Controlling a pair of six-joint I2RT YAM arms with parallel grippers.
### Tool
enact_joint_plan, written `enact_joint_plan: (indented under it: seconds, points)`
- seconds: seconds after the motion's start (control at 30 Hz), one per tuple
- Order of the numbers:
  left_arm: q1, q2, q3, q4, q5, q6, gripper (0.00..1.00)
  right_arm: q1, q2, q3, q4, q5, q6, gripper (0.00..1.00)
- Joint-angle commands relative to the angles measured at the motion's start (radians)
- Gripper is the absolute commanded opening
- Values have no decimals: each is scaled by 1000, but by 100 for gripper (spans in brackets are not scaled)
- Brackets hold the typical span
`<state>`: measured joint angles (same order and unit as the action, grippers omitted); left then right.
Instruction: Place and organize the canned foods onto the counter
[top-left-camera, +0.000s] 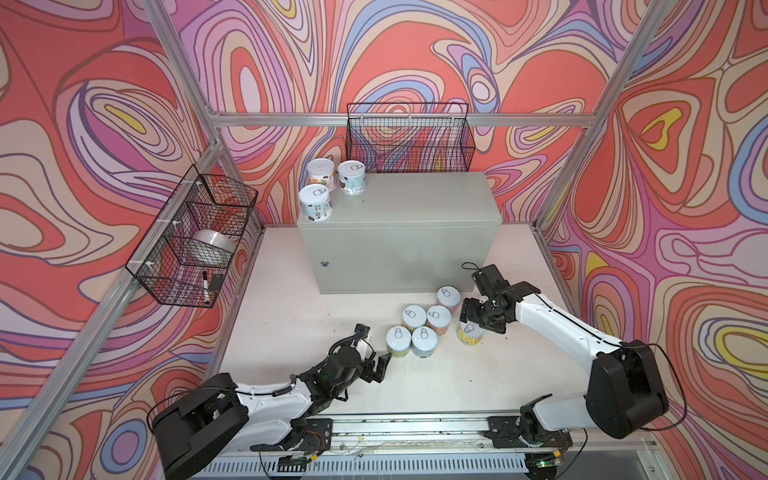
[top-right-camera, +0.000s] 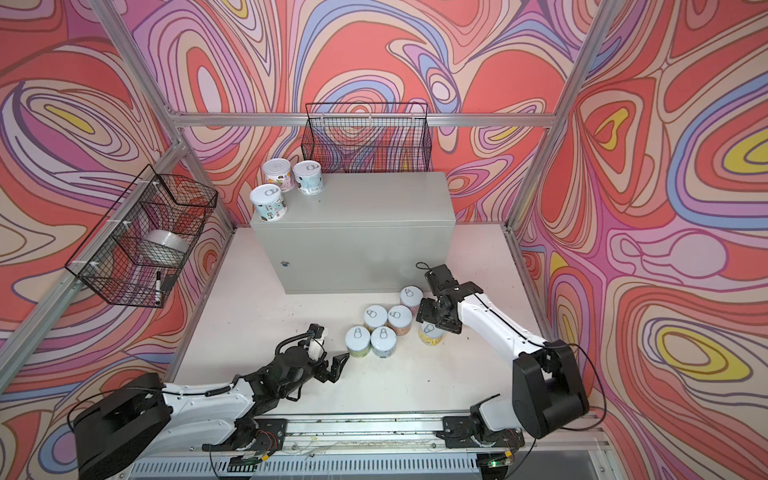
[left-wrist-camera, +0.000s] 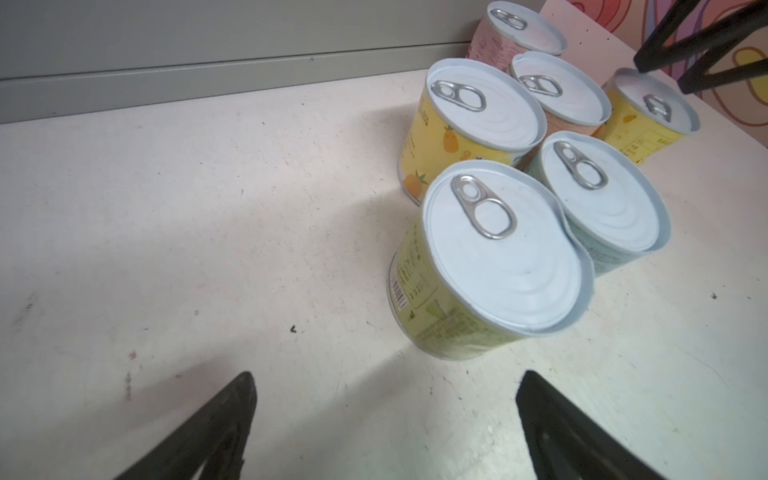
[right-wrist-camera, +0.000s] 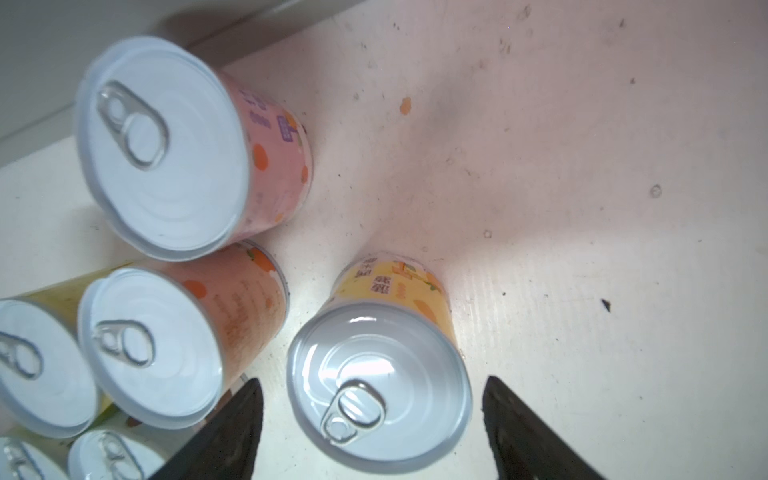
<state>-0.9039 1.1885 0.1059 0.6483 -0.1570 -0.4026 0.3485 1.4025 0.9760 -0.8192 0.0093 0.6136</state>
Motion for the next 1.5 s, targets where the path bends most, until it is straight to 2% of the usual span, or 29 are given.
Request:
enact_joint_plan:
  seconds: [0.0, 0.23, 0.37, 0.57, 1.0, 1.23, 1.47]
  points:
    - [-9, 54, 22, 152, -13, 16, 100, 4, 13, 32, -25, 22, -15, 85]
    - [-9, 21, 59, 82, 20, 36, 100, 4, 29, 26, 15, 5, -4, 86]
    - [-10, 112, 80, 131, 28, 57, 100, 4, 20, 108, -32, -9, -11, 86]
    - [-9, 276, 81, 329, 32, 57, 100, 6, -2, 227, -110, -5, -28, 86]
    - [-10, 501, 163, 549, -74, 87, 100, 106, 4, 272, -71, -20, 8, 84]
    - [-12, 649, 210, 708, -149, 101, 100, 109, 10, 253, -51, -19, -3, 84]
    - [-11, 732, 271, 709, -216, 94, 100, 109, 1, 232, -51, 6, -15, 84]
